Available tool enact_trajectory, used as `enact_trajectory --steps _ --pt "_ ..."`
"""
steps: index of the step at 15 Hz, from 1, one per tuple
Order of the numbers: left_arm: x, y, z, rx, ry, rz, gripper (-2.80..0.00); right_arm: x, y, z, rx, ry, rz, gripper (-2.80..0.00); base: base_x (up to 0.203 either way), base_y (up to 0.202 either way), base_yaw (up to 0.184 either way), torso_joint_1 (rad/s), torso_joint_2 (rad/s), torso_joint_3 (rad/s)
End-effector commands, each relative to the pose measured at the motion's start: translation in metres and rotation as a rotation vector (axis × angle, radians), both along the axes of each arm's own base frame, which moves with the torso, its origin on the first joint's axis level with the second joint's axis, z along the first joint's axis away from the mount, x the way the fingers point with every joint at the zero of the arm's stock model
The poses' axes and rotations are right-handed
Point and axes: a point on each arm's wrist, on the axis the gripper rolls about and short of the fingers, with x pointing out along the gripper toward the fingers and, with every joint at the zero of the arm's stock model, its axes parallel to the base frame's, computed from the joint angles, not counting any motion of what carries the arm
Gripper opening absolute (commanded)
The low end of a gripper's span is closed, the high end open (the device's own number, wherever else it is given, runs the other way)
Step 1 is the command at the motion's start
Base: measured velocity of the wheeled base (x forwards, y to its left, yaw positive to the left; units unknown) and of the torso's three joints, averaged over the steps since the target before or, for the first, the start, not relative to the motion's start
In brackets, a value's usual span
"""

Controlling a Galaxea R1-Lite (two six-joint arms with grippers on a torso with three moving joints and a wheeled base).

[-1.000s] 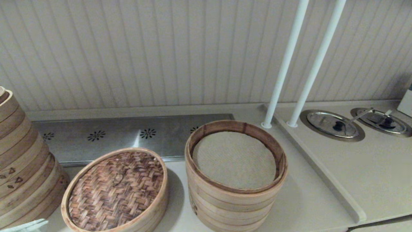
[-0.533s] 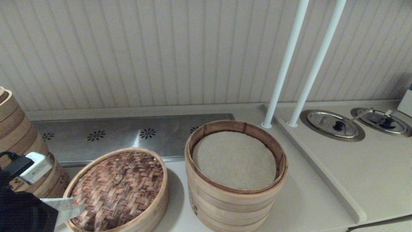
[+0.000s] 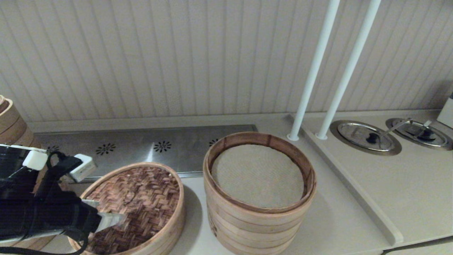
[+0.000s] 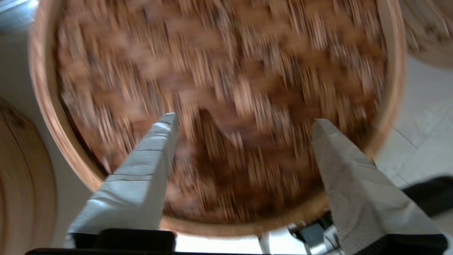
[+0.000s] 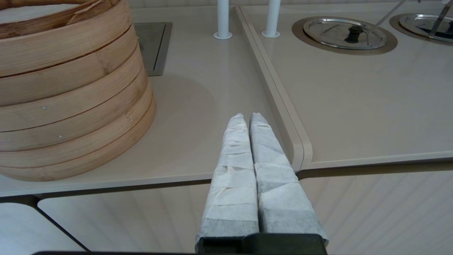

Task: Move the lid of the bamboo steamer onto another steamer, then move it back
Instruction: Pick up the steamer

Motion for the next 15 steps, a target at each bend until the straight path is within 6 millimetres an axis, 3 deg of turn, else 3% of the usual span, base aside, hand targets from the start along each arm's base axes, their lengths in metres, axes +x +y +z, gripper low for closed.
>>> enact_trajectory --steps 1,8,15 --pt "0.018 -0.003 -0.007 0.014 0.034 0.009 0.00 0.000 0.000 -0.001 0.000 0.005 0.000 -2.80 0.000 0.000 0.000 0.000 0.00 0.000" --pt "0.048 -0.031 -0.019 0.027 0.039 0.038 0.00 0.000 0.000 -0.001 0.000 0.005 0.000 -2.80 0.000 0.000 0.000 0.000 0.00 0.000" --pt "0.051 -0.033 -0.028 0.041 0.049 0.067 0.00 0.000 0.000 -0.001 0.000 0.004 0.000 -2.80 0.000 0.000 0.000 0.000 0.00 0.000"
